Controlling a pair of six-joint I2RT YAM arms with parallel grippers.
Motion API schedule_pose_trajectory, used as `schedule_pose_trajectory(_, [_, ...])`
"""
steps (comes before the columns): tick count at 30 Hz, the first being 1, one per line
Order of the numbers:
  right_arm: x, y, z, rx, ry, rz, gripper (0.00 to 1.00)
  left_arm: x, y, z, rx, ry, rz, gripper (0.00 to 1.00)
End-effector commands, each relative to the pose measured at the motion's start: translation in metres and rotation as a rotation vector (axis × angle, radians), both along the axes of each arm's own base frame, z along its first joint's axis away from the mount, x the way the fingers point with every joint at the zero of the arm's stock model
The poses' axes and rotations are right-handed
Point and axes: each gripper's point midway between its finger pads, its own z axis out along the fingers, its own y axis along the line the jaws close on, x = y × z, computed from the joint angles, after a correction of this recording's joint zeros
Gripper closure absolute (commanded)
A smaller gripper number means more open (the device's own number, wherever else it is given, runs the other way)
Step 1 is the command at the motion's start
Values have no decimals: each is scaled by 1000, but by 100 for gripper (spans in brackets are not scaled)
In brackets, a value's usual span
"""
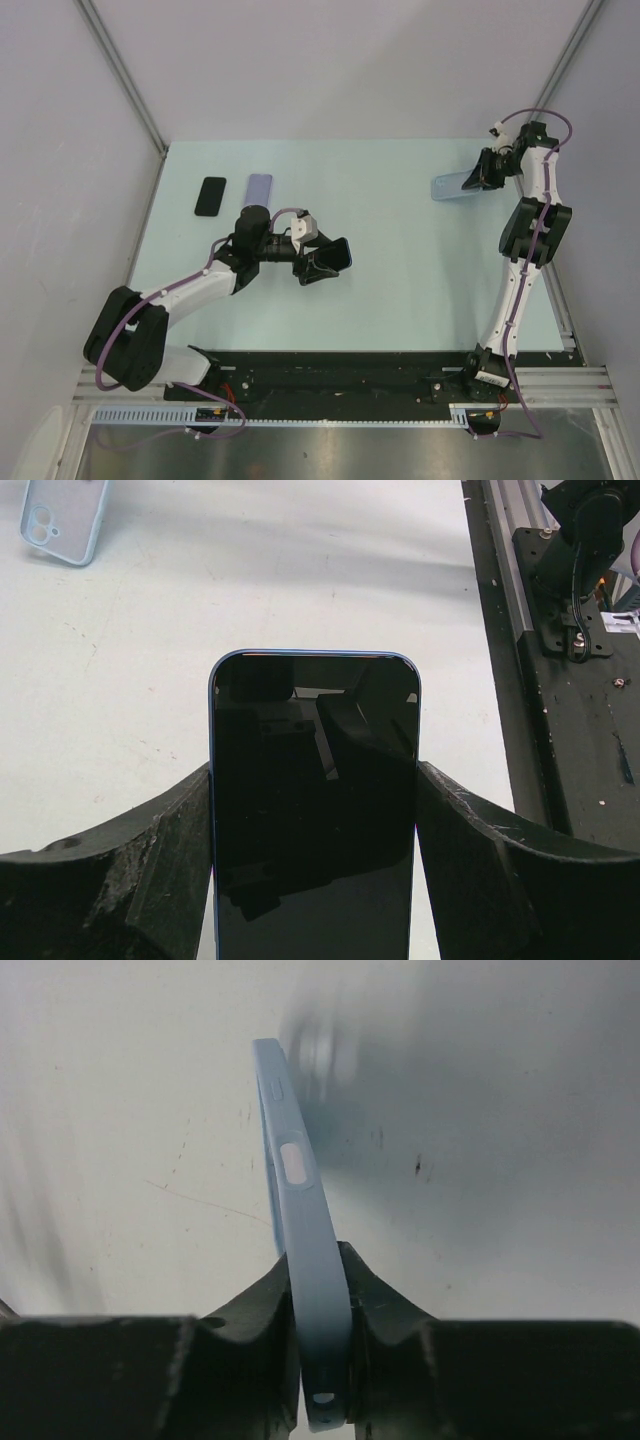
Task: Take the phone out of the phone case
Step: Place the phone case at the center of the board.
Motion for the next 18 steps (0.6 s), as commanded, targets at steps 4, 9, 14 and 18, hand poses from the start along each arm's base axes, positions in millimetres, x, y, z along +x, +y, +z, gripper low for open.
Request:
schedule_pose_trajectory(4, [12,-10,-2,-84,-29,-18,66,1,-2,14,-40,-52,-29,64])
schedule_pose_trajectory(9, [21,-17,0,-119,-56,-45,58,1,-3,14,-40,-46,-30,64])
schedule_pose_trajectory(14, [30,-22,2,-151,-83,-74,53,0,-3,13,-40,-43,-33,64])
schedule_pose_trajectory(18, [37,-25,4,-185,-110,-80,49,0,-2,12,-39,-38,-32,64])
